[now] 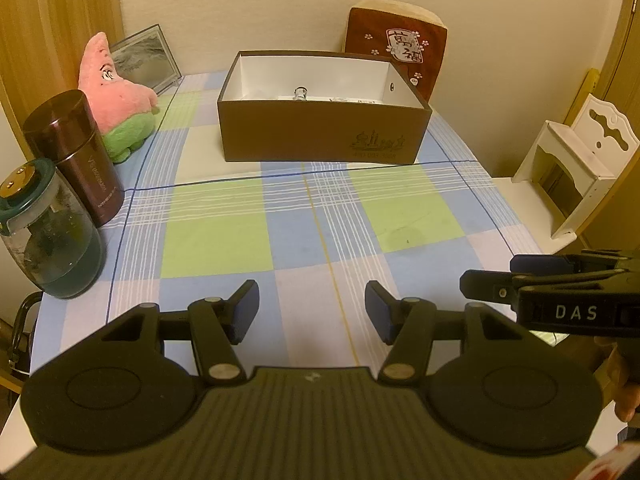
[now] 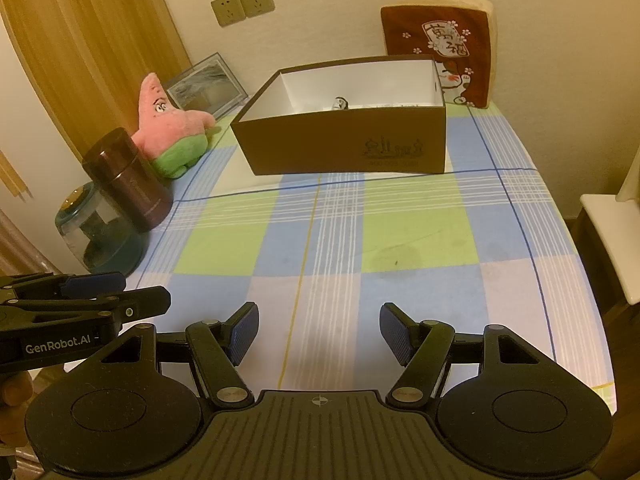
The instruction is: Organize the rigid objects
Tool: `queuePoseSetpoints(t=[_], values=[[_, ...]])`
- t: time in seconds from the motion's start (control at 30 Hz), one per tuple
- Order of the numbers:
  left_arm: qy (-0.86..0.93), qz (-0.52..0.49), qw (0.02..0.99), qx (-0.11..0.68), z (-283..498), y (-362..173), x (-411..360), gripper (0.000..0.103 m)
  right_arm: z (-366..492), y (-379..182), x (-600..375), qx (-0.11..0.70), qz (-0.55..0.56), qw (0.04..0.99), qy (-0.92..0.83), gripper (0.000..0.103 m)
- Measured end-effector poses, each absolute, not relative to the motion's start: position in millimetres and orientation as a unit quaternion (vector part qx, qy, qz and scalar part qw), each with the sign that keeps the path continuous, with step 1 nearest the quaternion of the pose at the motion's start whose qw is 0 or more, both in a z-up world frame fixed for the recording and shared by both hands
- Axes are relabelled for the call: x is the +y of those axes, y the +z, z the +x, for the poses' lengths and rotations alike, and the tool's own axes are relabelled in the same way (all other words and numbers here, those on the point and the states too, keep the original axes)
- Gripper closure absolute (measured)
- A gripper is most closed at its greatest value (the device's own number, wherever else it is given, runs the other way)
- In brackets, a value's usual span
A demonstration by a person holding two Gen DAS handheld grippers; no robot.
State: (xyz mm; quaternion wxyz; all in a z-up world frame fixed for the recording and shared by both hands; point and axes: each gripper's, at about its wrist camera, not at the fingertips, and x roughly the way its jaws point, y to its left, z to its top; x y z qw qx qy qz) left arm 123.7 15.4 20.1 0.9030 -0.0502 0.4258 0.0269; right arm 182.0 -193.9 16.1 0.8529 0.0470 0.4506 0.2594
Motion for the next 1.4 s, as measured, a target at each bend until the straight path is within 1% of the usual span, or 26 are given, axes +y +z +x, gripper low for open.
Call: queuePoseSetpoints(t=[1.1, 1.4], values=[[0.029, -0.052, 0.902, 0.427, 139, 15, 25, 0.047, 194, 13, -185, 0.454, 0.044, 0.851, 0.260, 0.036], [0.029, -0.050, 0.904, 0.423, 155, 12, 27, 0.046, 206, 10, -182, 0.458, 0.043, 0.850, 0.257, 0.036]])
